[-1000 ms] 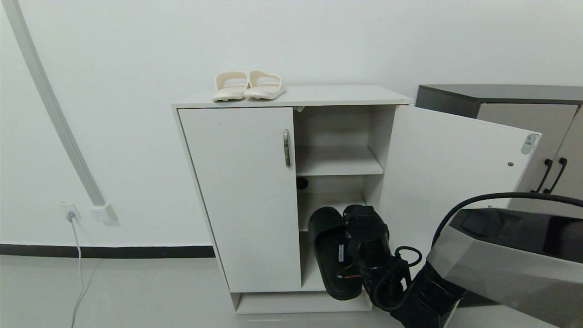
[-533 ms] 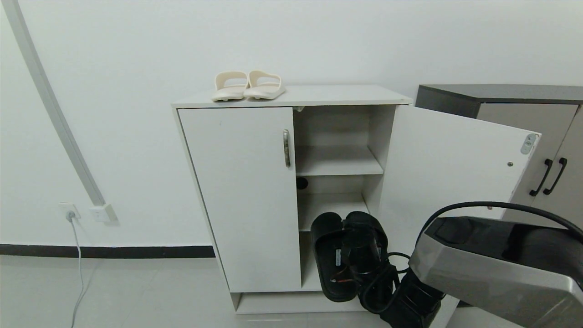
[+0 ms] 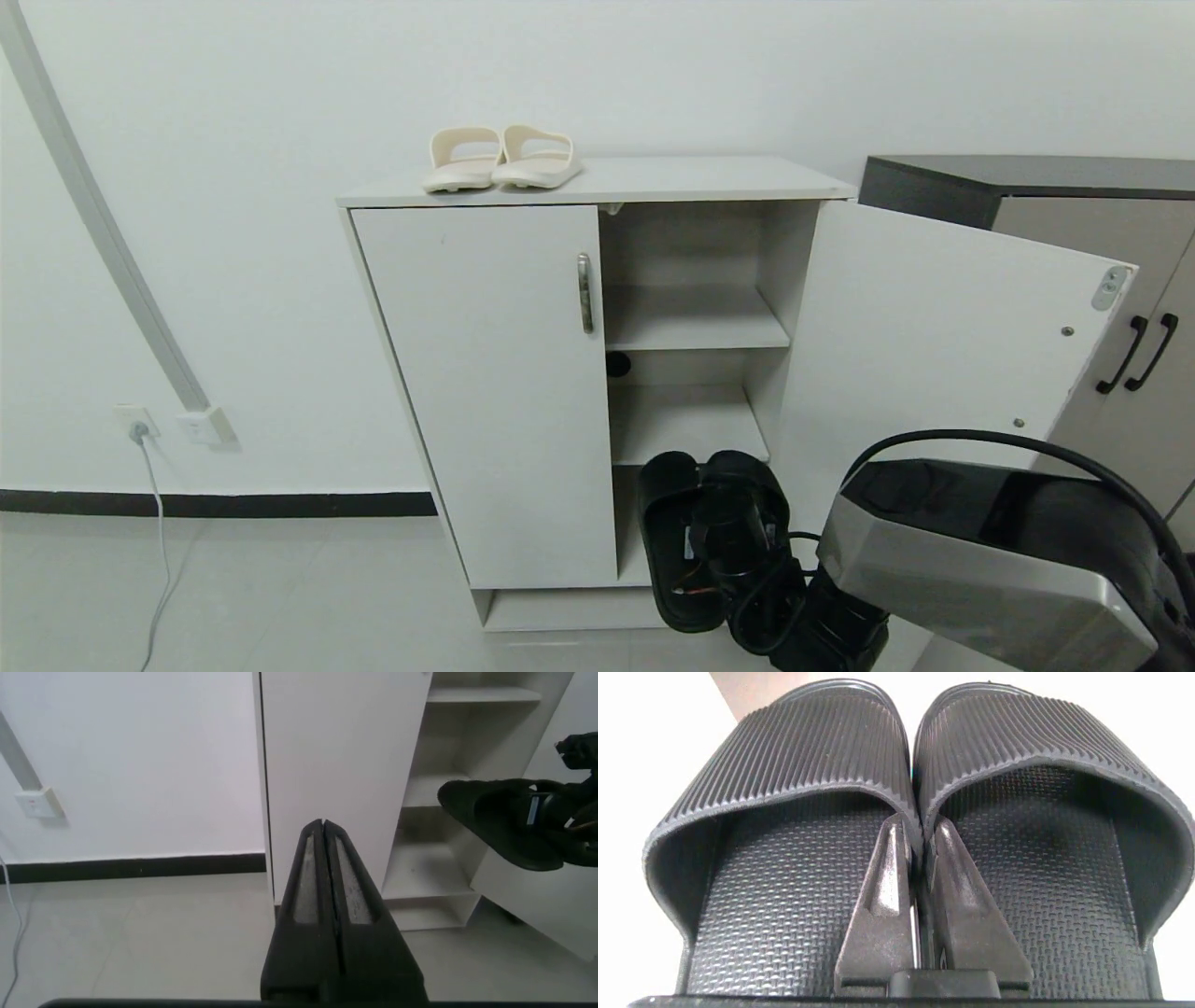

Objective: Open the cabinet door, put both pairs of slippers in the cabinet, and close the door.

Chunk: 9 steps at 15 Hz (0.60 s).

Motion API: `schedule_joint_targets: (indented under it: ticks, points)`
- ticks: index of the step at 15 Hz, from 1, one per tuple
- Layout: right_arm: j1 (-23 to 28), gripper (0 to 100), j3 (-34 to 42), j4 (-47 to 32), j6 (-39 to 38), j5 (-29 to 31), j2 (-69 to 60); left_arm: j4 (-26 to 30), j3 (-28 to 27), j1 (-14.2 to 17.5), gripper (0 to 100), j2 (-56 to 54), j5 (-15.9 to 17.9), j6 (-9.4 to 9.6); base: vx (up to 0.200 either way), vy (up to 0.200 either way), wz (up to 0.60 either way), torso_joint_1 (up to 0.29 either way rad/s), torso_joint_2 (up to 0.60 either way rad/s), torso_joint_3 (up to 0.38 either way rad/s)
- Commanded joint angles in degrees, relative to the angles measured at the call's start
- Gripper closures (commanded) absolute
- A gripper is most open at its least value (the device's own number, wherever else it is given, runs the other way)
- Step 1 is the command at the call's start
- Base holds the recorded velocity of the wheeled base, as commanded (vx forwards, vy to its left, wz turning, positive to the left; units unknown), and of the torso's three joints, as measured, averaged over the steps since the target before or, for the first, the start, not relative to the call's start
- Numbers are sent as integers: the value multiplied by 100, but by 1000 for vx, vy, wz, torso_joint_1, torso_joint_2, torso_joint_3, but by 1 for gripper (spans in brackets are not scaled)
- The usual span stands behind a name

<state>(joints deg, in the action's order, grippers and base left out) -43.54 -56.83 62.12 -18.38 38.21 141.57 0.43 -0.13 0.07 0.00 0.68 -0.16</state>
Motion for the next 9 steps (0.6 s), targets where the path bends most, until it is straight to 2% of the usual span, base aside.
schedule_joint_targets:
  ticks: [1, 6, 9]
  points:
    - [-14, 100, -3, 2, 1, 3, 73, 1, -4, 1, 100, 9, 2, -2, 0, 0, 0, 2, 2, -183]
    - [-14, 100, -38, 28, -7, 135, 204, -8, 5, 1, 100, 9, 2, -2, 0, 0, 0, 2, 2, -182]
    - [-14, 100, -161, 353, 19, 345, 486, -8, 5, 10, 100, 9, -7, -2, 0, 0, 0, 1, 2, -25]
